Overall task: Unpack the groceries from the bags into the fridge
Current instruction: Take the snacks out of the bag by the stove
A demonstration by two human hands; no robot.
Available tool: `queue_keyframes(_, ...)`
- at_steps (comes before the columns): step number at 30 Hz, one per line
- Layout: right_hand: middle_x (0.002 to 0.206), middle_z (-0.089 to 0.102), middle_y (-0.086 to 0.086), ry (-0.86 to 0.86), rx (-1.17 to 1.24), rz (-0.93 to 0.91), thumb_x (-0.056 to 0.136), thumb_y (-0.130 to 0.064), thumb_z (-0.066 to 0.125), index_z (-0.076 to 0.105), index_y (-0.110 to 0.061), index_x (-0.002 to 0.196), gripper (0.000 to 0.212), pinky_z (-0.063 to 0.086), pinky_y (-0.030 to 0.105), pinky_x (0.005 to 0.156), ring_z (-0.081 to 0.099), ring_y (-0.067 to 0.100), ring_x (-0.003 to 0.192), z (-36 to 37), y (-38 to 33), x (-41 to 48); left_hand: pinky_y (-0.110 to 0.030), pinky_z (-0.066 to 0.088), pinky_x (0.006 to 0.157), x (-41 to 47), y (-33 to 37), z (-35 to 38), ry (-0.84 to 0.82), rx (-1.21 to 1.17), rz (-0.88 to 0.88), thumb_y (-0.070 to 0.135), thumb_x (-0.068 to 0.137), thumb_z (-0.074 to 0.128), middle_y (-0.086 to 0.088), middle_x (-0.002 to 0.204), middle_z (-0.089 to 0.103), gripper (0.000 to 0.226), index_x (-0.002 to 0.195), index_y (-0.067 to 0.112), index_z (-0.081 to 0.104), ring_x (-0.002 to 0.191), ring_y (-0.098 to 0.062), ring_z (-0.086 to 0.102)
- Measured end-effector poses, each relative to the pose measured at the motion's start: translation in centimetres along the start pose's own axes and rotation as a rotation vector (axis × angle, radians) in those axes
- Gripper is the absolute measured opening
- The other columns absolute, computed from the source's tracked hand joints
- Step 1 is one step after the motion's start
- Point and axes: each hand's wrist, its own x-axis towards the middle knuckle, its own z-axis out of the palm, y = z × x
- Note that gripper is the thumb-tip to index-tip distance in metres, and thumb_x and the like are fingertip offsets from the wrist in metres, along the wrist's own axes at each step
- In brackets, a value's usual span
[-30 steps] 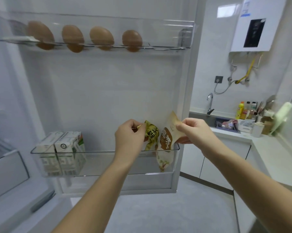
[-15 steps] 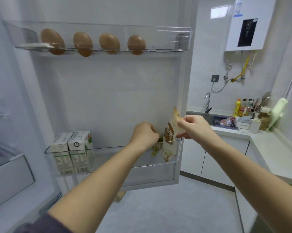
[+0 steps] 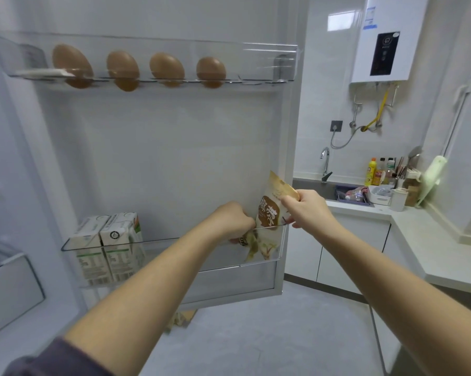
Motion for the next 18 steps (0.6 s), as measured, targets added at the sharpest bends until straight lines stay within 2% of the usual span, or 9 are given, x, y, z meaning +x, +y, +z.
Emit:
queue_keyframes(2, 0.08, 0.072, 0.016, -0.002, 0.006, -0.011, 0.089, -0.031, 0.047, 0.067, 0.002, 0.087, 0.038, 0.057, 0.052, 0.072, 0.069, 0.035, 0.079, 0.2, 0.2, -0.2, -0.038, 0.06, 0.076, 0.1, -0.1, -0.1, -0.024, -0.021, 0.015, 0.017, 0.091, 0.052, -0.011, 0.08, 0.059, 0.025, 0.087, -0.002, 0.067, 0.074, -0.026, 0.061)
queue_keyframes(5, 0.083, 0.071, 0.017, -0.002, 0.035, -0.02, 0.093, -0.034, 0.048, 0.066, 0.002, 0.089, 0.041, 0.057, 0.05, 0.071, 0.069, 0.031, 0.078, 0.3, 0.3, -0.6, -0.037, 0.058, 0.074, -0.1, -0.3, -0.1, -0.049, 0.042, 0.063, 0.028, 0.092, 0.05, -0.011, 0.082, 0.06, 0.027, 0.084, 0.006, 0.064, 0.077, -0.025, 0.06)
queue_keyframes(8, 0.08, 0.069, 0.008, 0.005, 0.019, -0.059, 0.09, -0.046, 0.052, 0.066, -0.009, 0.087, 0.039, 0.054, 0.045, 0.07, 0.066, 0.024, 0.078, 0.5, 0.6, -1.0, -0.03, 0.045, 0.066, -1.0, -0.5, 0.1, -0.006, 0.227, 0.171, 0.038, 0.098, 0.044, -0.01, 0.081, 0.062, 0.038, 0.079, 0.009, 0.06, 0.078, -0.025, 0.057)
queue_keyframes(10, 0.083, 0.066, -0.004, 0.004, -0.033, -0.084, 0.088, -0.051, 0.056, 0.062, -0.019, 0.087, 0.032, 0.051, 0.035, 0.068, 0.062, 0.014, 0.081, 0.5, 1.1, -1.5, -0.031, 0.046, 0.073, -1.7, -0.9, 0.2, 0.041, 0.301, 0.224, 0.044, 0.099, 0.041, -0.008, 0.091, 0.066, 0.041, 0.089, 0.01, 0.063, 0.087, -0.024, 0.06)
queue_keyframes(12, 0.092, 0.063, -0.01, -0.008, -0.053, -0.11, 0.088, -0.051, 0.059, 0.059, -0.025, 0.096, 0.027, 0.05, 0.029, 0.073, 0.059, 0.007, 0.087, 0.6, 1.5, -2.0, -0.034, 0.049, 0.078, -2.3, -1.5, 0.2, 0.086, 0.349, 0.237, 0.051, 0.098, 0.039, -0.002, 0.098, 0.066, 0.043, 0.099, 0.016, 0.063, 0.092, -0.023, 0.06)
queue_keyframes(15, 0.101, 0.061, -0.01, -0.039, -0.027, -0.114, 0.086, -0.053, 0.061, 0.055, -0.028, 0.106, 0.032, 0.055, 0.033, 0.078, 0.06, 0.008, 0.09, 0.9, 2.3, -2.7, -0.033, 0.046, 0.069, -2.7, -2.2, 0.2, 0.141, 0.435, 0.225, 0.061, 0.095, 0.036, 0.002, 0.099, 0.063, 0.045, 0.099, 0.022, 0.058, 0.089, -0.021, 0.057)
queue_keyframes(18, 0.104, 0.059, -0.009, -0.071, -0.009, -0.102, 0.086, -0.055, 0.06, 0.052, -0.029, 0.11, 0.036, 0.056, 0.031, 0.077, 0.061, 0.008, 0.09, 1.2, 2.8, -3.0, -0.03, 0.037, 0.059, -3.0, -2.6, -0.1, 0.155, 0.528, 0.177, 0.066, 0.093, 0.034, 0.002, 0.092, 0.06, 0.048, 0.091, 0.022, 0.054, 0.084, -0.021, 0.056)
